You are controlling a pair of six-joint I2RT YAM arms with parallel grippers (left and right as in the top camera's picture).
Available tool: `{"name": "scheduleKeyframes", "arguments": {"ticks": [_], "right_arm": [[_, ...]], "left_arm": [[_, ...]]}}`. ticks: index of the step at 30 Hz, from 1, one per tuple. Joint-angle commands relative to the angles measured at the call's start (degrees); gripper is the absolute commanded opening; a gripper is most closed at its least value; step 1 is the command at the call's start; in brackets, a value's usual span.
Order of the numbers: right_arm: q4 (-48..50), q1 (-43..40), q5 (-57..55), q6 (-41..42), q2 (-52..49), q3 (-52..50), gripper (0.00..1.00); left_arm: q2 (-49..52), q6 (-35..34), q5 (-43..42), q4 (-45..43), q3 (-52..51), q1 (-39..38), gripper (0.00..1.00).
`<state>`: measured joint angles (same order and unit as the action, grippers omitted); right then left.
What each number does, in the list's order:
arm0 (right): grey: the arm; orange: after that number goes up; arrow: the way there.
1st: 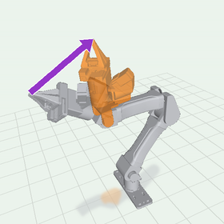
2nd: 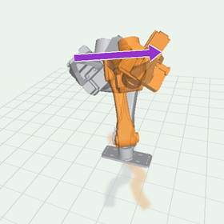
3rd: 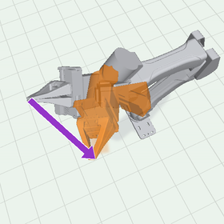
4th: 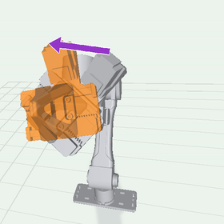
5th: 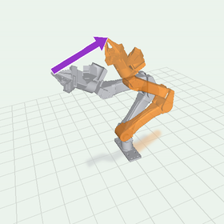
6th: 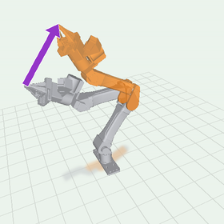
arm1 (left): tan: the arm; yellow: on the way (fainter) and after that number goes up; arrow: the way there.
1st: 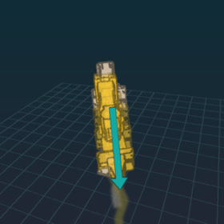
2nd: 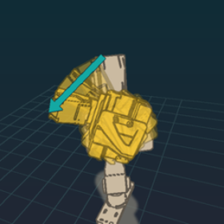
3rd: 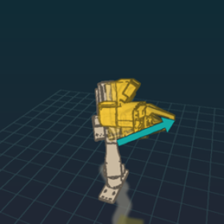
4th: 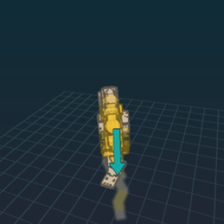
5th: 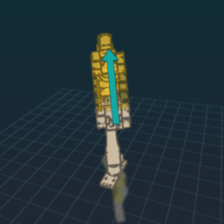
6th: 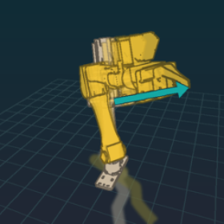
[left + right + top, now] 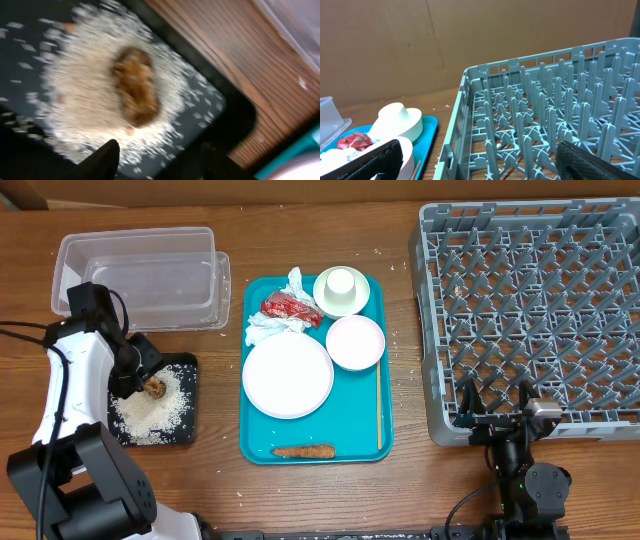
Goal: Sort waste into correct bins and load items into the dishwasher
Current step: 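Reach the left gripper to the brown sausage and grasp it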
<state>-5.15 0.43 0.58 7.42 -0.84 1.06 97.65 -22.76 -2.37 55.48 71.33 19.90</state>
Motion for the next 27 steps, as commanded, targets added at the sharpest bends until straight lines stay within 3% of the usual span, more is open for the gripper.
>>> {"name": "scheduleKeyframes", "arguments": {"ticks": [1, 6, 12, 17, 20, 27], "right_arm": [[0.37, 0.26, -0.52, -0.39, 0.68, -0.59, 1.00], [0.37, 0.26, -0.52, -0.37, 0.66, -0.59, 1.00], [0.37, 0.26, -0.52, -0.39, 0.68, -0.59, 1.00], [0.37, 0.26, -0.52, -0.39, 0.68, -0.59, 1.00], [0.37, 0.26, -0.52, -0.37, 0.68, -0.59, 1.00], [0.37, 0.26, -0.52, -0.37, 0.66, -0.59, 1.00]], "left_arm": [[-3.39, 5.33, -10.93, 1.79, -0.09, -2.64, 0.53], [-5.66, 11.78, -21.27, 8.83, -0.09, -11.52, 0.53], [-5.84, 15.54, -21.18, 13.46, -1.60, -28.79, 0.54], [-5.77, 14.29, -14.29, 11.65, -4.55, -43.32, 0.59], [-5.73, 10.56, -8.81, 9.75, -6.29, -50.29, 0.67], [-5.38, 5.99, 1.90, 6.05, -8.63, -58.45, 0.72]]}}
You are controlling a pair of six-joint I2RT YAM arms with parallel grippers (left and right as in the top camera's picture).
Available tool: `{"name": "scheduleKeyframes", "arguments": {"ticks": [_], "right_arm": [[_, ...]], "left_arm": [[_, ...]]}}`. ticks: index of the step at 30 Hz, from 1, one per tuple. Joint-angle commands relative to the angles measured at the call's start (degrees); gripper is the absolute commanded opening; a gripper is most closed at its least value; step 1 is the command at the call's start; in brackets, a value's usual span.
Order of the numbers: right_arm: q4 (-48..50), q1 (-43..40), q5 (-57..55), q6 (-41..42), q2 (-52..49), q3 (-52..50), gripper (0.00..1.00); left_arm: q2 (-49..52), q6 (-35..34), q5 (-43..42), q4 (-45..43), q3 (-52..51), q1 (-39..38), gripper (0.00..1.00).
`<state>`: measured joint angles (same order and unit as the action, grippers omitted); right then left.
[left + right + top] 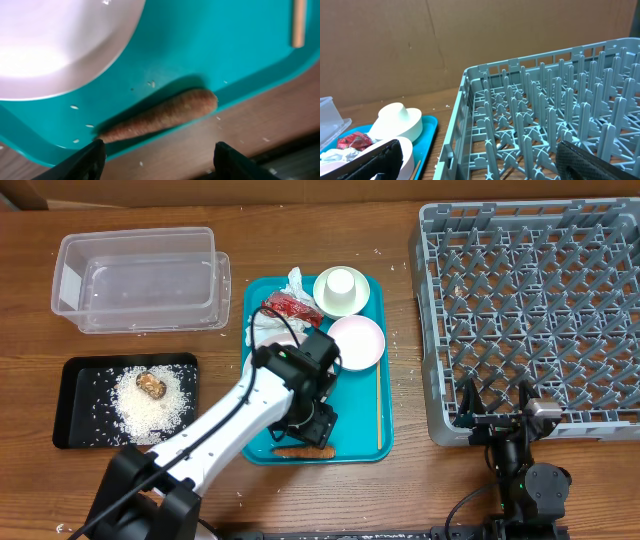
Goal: Sort waste into correct bins and load items into the dishwasher
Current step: 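Reach the left gripper to the brown sausage and grasp it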
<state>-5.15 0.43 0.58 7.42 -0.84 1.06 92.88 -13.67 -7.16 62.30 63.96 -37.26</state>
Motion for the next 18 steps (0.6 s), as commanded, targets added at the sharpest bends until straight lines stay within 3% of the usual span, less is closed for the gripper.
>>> {"name": "scheduleKeyframes", "arguments": {"ticks": [1, 5, 18], "right_arm": [[0.37, 0.26, -0.52, -0.39, 0.68, -0.59, 1.00], [0.37, 0.26, -0.52, -0.37, 0.68, -0.59, 1.00], [0.37, 0.26, -0.52, -0.39, 0.66, -0.59, 1.00]], "left_arm": [[-0.61, -3.08, 6.69, -1.33, -1.81, -1.55, 0.71], [-0.61, -2.99, 6.54, -4.66, -4.46, -1.77, 0.63], [-0.61, 0.44, 1.16, -8.52, -9.92, -1.79, 0.66]]}}
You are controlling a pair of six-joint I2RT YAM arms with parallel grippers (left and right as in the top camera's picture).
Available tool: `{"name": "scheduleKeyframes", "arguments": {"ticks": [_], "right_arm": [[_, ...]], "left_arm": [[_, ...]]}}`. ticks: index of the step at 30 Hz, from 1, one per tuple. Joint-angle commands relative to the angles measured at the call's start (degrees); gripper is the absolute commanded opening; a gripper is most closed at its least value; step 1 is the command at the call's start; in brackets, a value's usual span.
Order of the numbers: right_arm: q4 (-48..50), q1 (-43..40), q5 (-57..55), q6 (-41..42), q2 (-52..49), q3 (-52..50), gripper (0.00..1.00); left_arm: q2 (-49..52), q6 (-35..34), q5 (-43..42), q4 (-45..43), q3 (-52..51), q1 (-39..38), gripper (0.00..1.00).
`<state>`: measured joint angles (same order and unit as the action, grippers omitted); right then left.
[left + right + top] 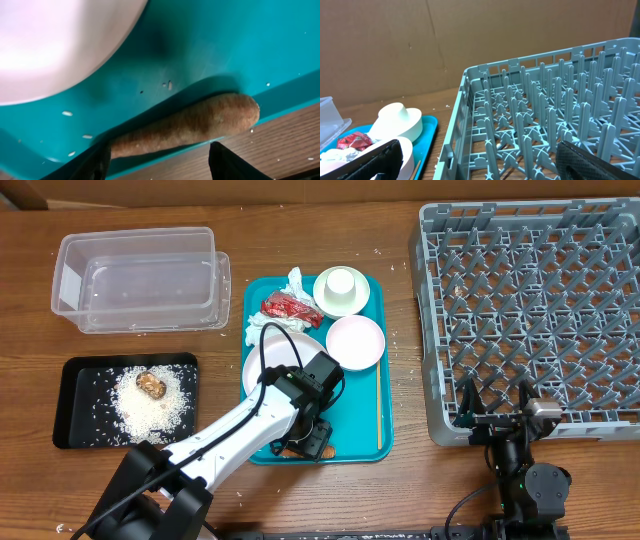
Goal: Sort waste into correct bins and load items into the dishwasher
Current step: 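Reach the left gripper to the brown sausage and grasp it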
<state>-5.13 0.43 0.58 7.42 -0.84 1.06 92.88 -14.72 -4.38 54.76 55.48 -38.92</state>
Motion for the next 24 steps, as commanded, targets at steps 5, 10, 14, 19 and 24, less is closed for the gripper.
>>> {"name": "scheduleKeyframes", "arguments": {"ticks": [5, 10, 14, 19, 24], "right_arm": [[0.35, 0.26, -0.52, -0.39, 0.68, -0.59, 1.00], [0.35, 0.26, -0.52, -0.39, 0.68, -0.59, 1.00], [0.35, 0.26, -0.52, -0.39, 0.68, -0.59, 1.00], [0.35, 0.26, -0.52, -0.39, 0.66, -0.59, 1.00], [0.35, 0.26, -0.52, -0.37, 0.68, -0.59, 1.00]], "left_arm": [[-0.61, 2.84, -2.25, -2.01, -2.08, -0.13, 0.64], [-0.61, 4.39, -2.71, -2.62, -2.10, -0.13, 0.64], [-0.61, 5.95, -2.12, -3.63, -2.25, -0.13, 0.63], [-0.61, 5.99, 2.75, -7.17, -4.04, -0.11, 0.63], [-0.61, 7.10, 2.62, -5.68, -4.13, -0.11, 0.52]]}}
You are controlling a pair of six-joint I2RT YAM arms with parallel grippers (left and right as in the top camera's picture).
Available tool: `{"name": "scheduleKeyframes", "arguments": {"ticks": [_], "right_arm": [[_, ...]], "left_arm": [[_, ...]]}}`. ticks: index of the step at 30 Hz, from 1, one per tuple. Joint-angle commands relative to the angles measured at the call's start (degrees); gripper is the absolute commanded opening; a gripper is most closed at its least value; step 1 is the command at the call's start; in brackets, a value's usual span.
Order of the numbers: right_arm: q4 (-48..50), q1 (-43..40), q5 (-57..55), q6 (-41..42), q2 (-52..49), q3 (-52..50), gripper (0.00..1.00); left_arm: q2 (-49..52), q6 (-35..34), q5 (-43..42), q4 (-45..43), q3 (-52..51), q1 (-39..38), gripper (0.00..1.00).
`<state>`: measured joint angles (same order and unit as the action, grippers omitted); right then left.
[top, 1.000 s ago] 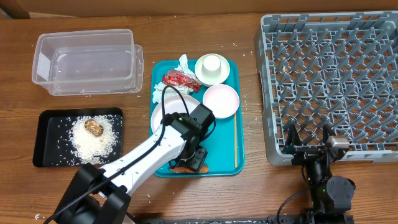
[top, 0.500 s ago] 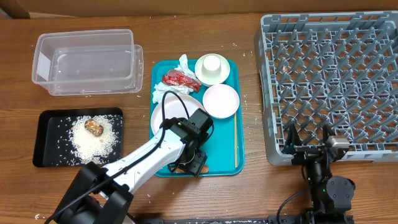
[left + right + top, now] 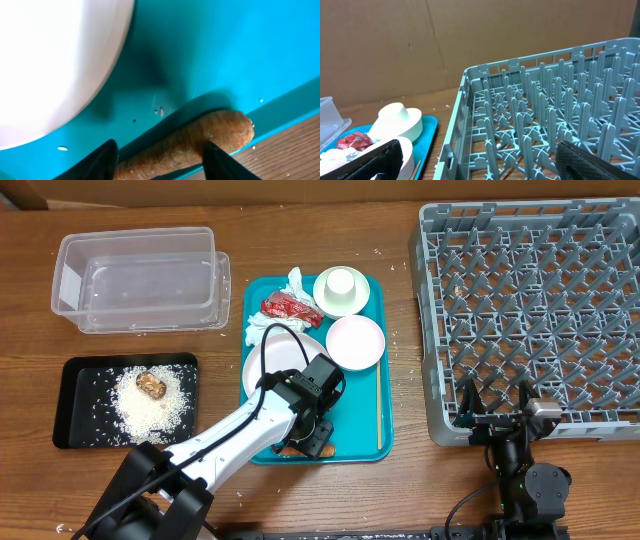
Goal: Sort waste into correct bins and load items into the dishwasher
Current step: 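Reach the left gripper to the brown sausage and grasp it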
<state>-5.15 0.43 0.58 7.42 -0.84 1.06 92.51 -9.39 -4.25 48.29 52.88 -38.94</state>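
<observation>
A brown carrot [image 3: 200,137] lies along the front edge of the teal tray [image 3: 360,415]. My left gripper [image 3: 308,442] is low over it and covers most of it in the overhead view. In the left wrist view the left gripper [image 3: 160,162] is open, a dark finger at either side of the carrot's body. The tray also holds a large white plate [image 3: 275,375], a bowl [image 3: 355,342], an upturned cup [image 3: 341,288], a red wrapper [image 3: 290,306], crumpled tissue [image 3: 268,328] and a wooden stick [image 3: 378,405]. My right gripper [image 3: 497,420] rests open in front of the grey rack [image 3: 540,300].
A black tray [image 3: 75,430] holding rice and a brown food lump sits at the front left. A clear plastic bin [image 3: 140,280] stands behind it. Rice grains are scattered on the wooden table. In the right wrist view the rack [image 3: 545,125] fills the right side.
My left gripper has come lower and closer to the carrot, and its fingers stand slightly nearer together around it. The right arm has not moved.
My left gripper was open over the black tray, just above the brown lump on the rice. Then it was over the teal tray's front edge above the carrot. It has since dropped closer, and now straddles the carrot. The right gripper stayed by the rack.
</observation>
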Motion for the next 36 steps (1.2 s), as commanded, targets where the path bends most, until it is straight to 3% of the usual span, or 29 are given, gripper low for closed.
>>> {"name": "scheduleKeyframes", "arguments": {"ticks": [1, 9, 14, 25, 36], "right_arm": [[0.37, 0.26, -0.52, -0.37, 0.68, -0.59, 1.00], [0.37, 0.26, -0.52, -0.39, 0.66, -0.59, 1.00], [0.39, 0.26, -0.52, -0.39, 0.68, -0.59, 1.00], [0.37, 0.26, -0.52, -0.37, 0.68, -0.59, 1.00], [0.37, 0.26, -0.52, -0.37, 0.68, -0.59, 1.00]], "left_arm": [[-0.26, 1.90, 2.29, 0.94, -1.53, -0.09, 0.51], [-0.39, 3.63, -2.27, 2.64, -1.27, -0.09, 0.50], [-0.68, 3.69, -5.22, 3.52, -0.96, -0.09, 0.55], [-0.68, 4.76, -3.85, 1.95, -1.01, -0.09, 0.68], [2.19, 4.76, -1.66, 1.14, -1.09, -0.11, 0.68]]}}
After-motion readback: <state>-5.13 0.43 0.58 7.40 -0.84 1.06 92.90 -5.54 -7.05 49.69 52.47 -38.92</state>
